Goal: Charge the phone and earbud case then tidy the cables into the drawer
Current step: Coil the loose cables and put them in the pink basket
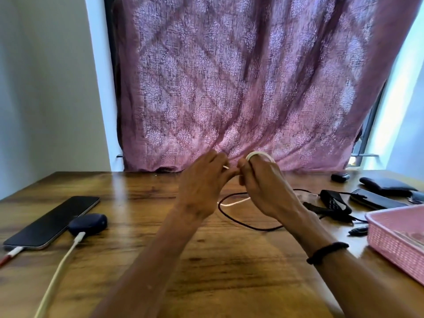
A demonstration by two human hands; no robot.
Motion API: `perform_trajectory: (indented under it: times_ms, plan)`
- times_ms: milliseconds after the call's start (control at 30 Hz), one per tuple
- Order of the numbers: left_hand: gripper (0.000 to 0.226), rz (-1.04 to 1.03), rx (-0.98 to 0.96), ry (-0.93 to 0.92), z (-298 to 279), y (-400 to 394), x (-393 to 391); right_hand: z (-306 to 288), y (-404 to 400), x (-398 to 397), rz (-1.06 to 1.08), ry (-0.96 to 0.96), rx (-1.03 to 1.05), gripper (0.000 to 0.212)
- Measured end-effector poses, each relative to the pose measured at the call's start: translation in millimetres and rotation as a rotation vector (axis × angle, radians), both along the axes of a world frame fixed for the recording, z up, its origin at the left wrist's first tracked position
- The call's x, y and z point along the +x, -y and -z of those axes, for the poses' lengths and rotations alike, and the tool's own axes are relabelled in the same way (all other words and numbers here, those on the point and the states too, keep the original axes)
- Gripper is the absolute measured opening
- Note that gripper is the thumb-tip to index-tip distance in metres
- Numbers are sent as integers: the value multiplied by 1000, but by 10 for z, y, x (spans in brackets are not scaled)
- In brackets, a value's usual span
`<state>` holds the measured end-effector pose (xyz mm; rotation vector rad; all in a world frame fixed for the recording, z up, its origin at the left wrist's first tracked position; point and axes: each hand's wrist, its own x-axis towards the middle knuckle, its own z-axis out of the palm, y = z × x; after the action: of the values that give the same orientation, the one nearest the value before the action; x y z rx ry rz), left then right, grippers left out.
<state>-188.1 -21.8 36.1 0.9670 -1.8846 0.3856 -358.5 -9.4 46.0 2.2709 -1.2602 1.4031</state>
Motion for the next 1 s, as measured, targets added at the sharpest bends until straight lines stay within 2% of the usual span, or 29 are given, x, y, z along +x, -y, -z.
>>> perform_trajectory:
  times_ms: [100,167,233,300,400,500,567,633,733,800,900,1000]
  plan:
    - [36,-11,-51,59,65,102,93,59,-31,47,19,-53,93,47]
    - [32,-75,-72,65,62,104,86,18,-110,68,0,23,377,64]
    - [30,-98,-82,18,47,95,96,-37,-167,84,-290,319,871,67]
    - [34,-100,-78,-72,24,61,92,-96,-199,61,-754,630,1198,55]
    - [33,-37,20,-214,-14,-20,46,-151,-238,72,-1270,840,1290,38]
    - [22,268,112,-227,110,-27,-152,-210,-312,143,-1427,1020,1106,34]
    - [27,312,76,-199,230,-15,-315,-231,-259,111,-1335,1178,867,33]
    - [22,293,124,-133,312,-11,-420,-234,-155,12,-1068,1184,563,33]
    - [21,240,182,-51,242,-33,-397,-164,-10,-158,-356,870,134,32]
    - [32,62,66,33,153,-40,-299,-88,37,-207,-70,581,-33,33]
    - [33,-66,-58,-20,28,-55,-77,16,80,-221,121,182,-113,36]
    - [32,-108,-65,-45,2,-55,81,98,29,-92,2,66,142,44]
